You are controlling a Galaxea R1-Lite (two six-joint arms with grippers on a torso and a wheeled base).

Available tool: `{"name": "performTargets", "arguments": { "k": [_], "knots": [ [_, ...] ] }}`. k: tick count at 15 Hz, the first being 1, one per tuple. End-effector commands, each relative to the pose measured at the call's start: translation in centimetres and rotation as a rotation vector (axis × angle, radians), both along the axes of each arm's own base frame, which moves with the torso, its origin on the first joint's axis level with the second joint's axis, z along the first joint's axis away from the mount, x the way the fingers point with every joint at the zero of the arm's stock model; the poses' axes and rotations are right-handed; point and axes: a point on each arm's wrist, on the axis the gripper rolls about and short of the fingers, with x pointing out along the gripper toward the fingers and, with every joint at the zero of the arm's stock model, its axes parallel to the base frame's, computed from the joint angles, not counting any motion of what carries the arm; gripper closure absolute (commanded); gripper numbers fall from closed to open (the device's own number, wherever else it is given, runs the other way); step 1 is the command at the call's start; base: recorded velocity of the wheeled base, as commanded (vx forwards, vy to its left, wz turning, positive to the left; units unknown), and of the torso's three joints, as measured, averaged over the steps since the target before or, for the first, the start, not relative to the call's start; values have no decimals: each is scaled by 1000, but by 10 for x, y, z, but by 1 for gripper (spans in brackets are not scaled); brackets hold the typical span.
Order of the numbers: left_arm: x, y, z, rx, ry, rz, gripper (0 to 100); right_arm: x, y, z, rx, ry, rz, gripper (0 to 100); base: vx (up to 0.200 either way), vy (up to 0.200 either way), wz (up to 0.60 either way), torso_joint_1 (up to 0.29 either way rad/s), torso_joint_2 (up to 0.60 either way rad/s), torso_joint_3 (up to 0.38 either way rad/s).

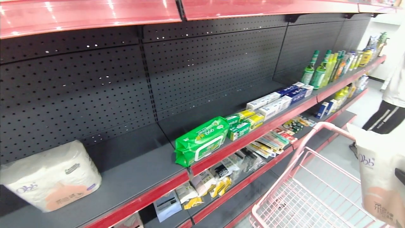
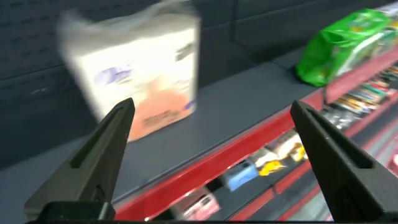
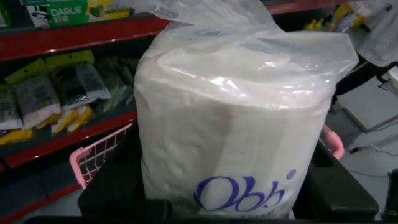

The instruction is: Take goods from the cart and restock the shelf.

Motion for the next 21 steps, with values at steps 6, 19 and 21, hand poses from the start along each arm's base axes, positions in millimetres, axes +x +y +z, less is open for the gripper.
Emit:
{"name": "performTargets", "arguments": {
  "k": [6,19,21],
  "knots": [
    [0,0,0,0,1,0,0,1,0,0,-1,6,-1,100,0,0,600,1,2,1],
    [3,0,1,3,43,-14,0,-28,0,7,3,-145,-2,100,0,0,277,1,1,1],
    [3,0,1,18,41,-43,0,-33,1,5,4,-165,4,100,0,0,0,0,0,0]
  ]
}}
